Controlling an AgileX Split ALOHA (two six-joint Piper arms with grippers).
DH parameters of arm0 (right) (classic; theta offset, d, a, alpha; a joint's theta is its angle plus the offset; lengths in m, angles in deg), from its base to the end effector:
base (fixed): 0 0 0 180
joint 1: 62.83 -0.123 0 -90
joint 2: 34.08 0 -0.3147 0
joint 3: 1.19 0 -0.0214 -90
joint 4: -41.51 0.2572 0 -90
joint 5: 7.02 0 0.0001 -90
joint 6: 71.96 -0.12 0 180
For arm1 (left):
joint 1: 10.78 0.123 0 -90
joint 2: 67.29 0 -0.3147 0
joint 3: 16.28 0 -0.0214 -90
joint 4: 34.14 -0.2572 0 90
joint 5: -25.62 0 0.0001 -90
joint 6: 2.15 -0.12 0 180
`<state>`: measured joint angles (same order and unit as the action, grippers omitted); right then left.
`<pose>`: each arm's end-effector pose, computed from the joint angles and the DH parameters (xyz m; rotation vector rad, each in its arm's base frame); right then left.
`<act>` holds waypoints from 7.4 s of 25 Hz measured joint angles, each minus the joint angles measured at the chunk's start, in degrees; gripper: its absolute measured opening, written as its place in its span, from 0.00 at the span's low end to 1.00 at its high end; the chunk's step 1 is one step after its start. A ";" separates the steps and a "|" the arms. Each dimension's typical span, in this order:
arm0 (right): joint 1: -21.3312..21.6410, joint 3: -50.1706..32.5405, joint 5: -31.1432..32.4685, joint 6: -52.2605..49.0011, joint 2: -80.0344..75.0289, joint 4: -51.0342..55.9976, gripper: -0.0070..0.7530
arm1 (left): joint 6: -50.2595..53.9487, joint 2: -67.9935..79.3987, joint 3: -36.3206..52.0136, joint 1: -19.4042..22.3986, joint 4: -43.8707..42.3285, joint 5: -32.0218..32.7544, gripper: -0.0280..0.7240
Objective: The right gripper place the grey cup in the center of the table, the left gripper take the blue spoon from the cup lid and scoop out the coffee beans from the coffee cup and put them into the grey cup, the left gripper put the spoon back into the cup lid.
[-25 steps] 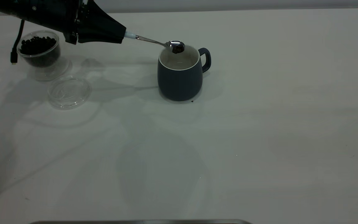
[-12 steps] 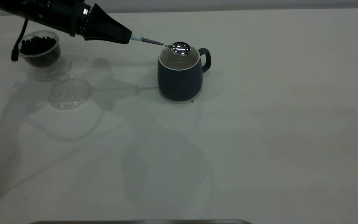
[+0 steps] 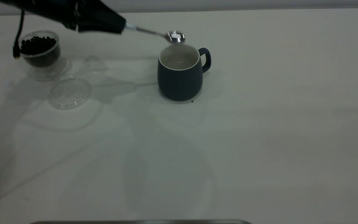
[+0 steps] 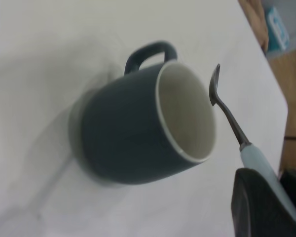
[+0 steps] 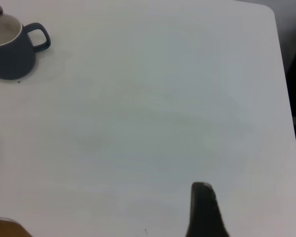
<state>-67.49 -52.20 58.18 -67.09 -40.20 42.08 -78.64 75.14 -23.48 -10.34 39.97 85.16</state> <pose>-0.0072 0.0005 0.2499 -0.1782 2.1276 0.0099 0.4692 -0.0959 0.0843 0.5442 2.3595 -1.2097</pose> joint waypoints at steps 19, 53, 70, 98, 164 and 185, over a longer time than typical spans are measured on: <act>0.00 0.00 0.00 0.00 0.00 0.00 0.62 | 21.49 -6.16 0.51 15.81 -13.15 6.98 0.21; 0.00 0.00 0.00 0.00 0.00 0.00 0.62 | 6.39 5.85 18.10 33.65 -1.85 -1.11 0.21; 0.00 0.00 0.00 0.00 0.00 0.00 0.62 | 4.23 8.68 18.10 30.00 3.66 -4.61 0.21; 0.00 0.00 0.00 0.00 0.00 0.00 0.62 | 2.90 8.68 17.58 25.81 4.15 -13.73 0.86; 0.00 0.00 -0.01 0.00 0.00 0.00 0.62 | 63.07 -87.78 34.48 -8.31 -64.54 7.25 0.82; 0.00 0.00 -0.01 0.00 0.00 0.00 0.62 | 66.80 -123.02 51.48 -5.54 -67.49 6.25 0.82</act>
<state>-67.49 -52.20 58.16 -67.09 -40.20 42.08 -11.84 -47.88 28.00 -15.88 -27.53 91.41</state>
